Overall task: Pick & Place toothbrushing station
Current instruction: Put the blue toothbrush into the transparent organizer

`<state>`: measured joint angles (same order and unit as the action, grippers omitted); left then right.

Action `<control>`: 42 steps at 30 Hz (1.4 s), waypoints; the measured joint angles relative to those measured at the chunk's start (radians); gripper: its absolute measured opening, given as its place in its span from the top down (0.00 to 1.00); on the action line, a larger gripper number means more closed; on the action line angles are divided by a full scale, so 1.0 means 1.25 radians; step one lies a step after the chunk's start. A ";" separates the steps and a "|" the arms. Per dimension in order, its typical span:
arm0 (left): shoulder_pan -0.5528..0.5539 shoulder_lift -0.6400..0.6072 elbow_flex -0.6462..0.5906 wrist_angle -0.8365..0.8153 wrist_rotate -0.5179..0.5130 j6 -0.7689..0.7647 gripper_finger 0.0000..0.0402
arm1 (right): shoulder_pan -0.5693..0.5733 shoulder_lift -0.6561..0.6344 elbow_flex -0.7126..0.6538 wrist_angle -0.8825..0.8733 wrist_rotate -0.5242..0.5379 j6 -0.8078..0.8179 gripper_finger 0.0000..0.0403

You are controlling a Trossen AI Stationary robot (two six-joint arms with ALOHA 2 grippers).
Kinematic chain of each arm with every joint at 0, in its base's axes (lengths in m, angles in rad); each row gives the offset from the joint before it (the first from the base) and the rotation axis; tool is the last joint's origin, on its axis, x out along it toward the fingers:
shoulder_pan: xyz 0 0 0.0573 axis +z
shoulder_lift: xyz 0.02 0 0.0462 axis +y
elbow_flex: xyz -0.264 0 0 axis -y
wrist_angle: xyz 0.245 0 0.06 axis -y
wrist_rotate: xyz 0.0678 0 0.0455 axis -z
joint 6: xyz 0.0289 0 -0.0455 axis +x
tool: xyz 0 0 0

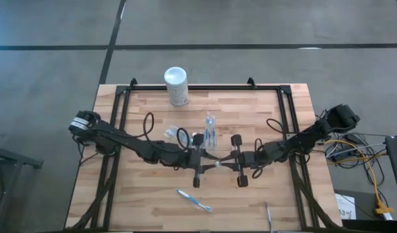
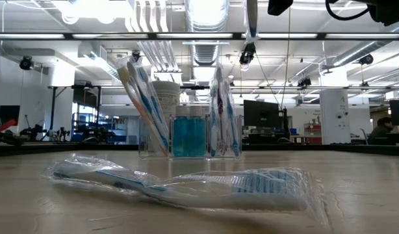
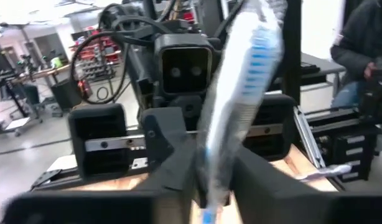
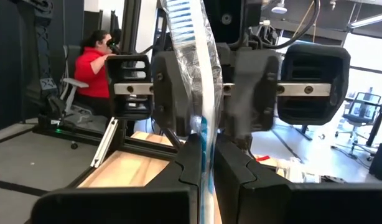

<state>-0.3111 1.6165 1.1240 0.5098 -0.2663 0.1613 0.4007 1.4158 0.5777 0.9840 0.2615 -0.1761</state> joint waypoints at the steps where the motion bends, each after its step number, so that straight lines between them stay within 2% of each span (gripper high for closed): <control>1: 0.000 0.002 0.000 0.001 0.006 0.006 0.82 | 0.000 0.000 0.000 -0.001 0.000 0.000 0.97; 3: 0.000 0.002 0.000 0.002 0.027 0.012 0.93 | 0.000 0.000 -0.001 -0.001 -0.001 -0.003 0.97; 4: 0.001 0.002 0.000 0.003 0.037 0.013 0.95 | 0.000 0.000 -0.002 -0.001 -0.001 -0.003 0.97; 12: 0.001 0.001 0.000 0.003 0.044 0.029 0.95 | 0.000 0.000 -0.006 0.000 -0.001 0.000 0.94; 21: -0.006 -0.027 -0.001 -0.009 0.038 0.017 0.95 | 0.000 -0.022 -0.017 -0.007 0.001 0.032 0.63; 26: -0.025 -0.104 -0.033 -0.028 0.000 0.005 0.95 | 0.006 -0.096 -0.069 -0.011 0.001 0.039 0.54; 30: -0.046 -0.193 -0.109 -0.034 -0.006 -0.028 0.95 | 0.018 -0.170 -0.134 -0.012 0.001 0.055 0.54; 35: -0.059 -0.323 -0.213 -0.087 0.017 -0.077 0.95 | 0.022 -0.265 -0.206 -0.007 0.000 0.102 0.59; 39: -0.070 -0.430 -0.302 -0.088 -0.007 -0.083 0.95 | 0.023 -0.349 -0.267 -0.012 0.002 0.093 0.67; 42: -0.077 -0.510 -0.376 -0.065 -0.048 -0.090 0.95 | 0.023 -0.410 -0.314 -0.012 0.004 0.072 0.77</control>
<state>-0.4078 0.9788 0.6542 0.4281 -0.3264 0.0490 0.4290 0.9031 0.1847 0.9695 0.2669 -0.0855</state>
